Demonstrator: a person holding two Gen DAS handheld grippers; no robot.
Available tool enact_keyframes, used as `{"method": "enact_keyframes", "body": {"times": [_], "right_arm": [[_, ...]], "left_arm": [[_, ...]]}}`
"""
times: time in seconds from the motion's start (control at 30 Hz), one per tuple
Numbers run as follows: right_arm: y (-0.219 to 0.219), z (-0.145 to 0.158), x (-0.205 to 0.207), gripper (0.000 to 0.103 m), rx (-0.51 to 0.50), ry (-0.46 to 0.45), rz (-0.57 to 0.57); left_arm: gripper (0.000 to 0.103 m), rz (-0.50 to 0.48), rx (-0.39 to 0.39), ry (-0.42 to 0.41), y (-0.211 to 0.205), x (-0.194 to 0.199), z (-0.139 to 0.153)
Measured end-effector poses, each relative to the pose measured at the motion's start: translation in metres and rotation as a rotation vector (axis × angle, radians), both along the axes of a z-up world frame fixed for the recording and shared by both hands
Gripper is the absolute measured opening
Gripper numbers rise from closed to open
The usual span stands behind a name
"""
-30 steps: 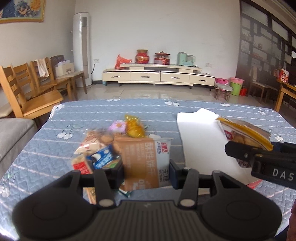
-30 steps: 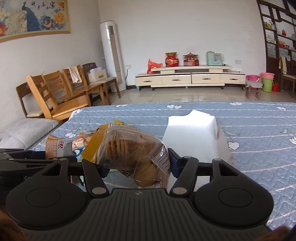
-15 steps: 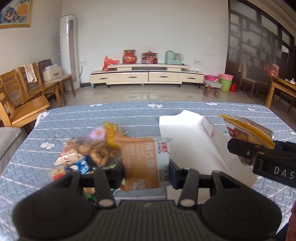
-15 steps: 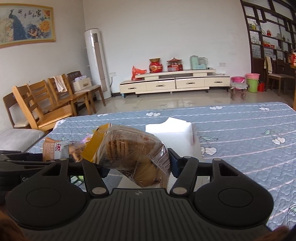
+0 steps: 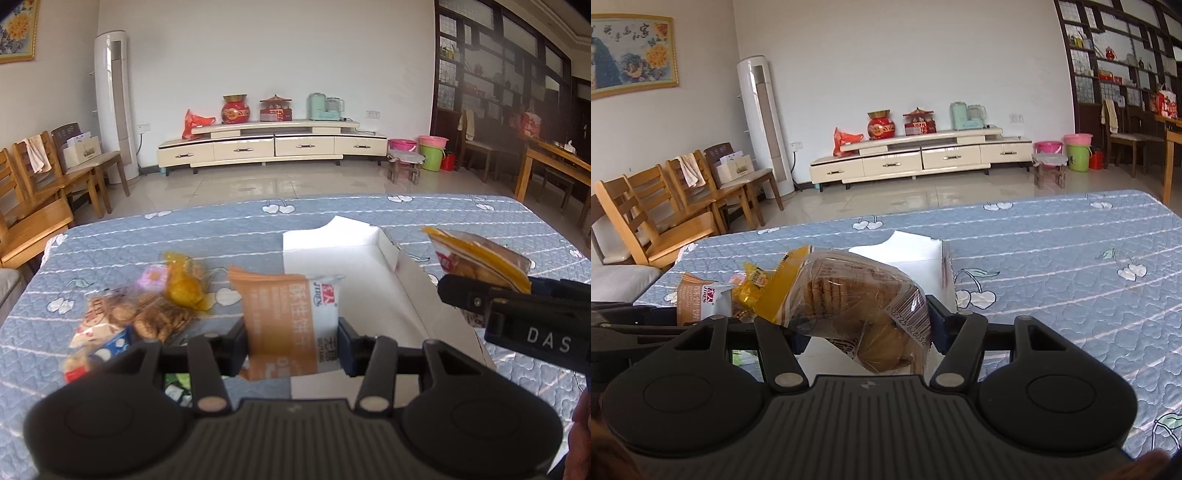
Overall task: Organize snacks
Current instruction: 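Carry the biscuit bag and orange cake packet with both tools over the white box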
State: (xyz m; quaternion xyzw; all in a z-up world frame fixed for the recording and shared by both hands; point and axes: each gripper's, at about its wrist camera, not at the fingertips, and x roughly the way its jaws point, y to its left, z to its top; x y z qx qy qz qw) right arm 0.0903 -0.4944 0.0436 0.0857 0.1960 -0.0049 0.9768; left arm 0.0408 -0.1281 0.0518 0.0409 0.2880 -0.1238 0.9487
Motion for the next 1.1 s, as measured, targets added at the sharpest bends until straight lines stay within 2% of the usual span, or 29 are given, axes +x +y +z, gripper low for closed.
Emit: {"method": "enact_keyframes", "body": {"times": [0.4,0.83,1.1], "right_arm": [[0.012,0.003,0.031,0.075,-0.024,0.042,0.009],[0.025,0.003,0.101,0.075,-0.049,0.125,0.029],[0.029,-0.006,0.132,0.075,-0.083,0.195,0.034]], "left_arm": [[0.047,-0.007,0.017,0.036,-0.022,0.034,-0.009],[0.047,-0.029,0.044,0.070,-0.052,0.074,-0.019],[0.047,-0.042,0.032,0.119,-0.065,0.105,-0.034]]}}
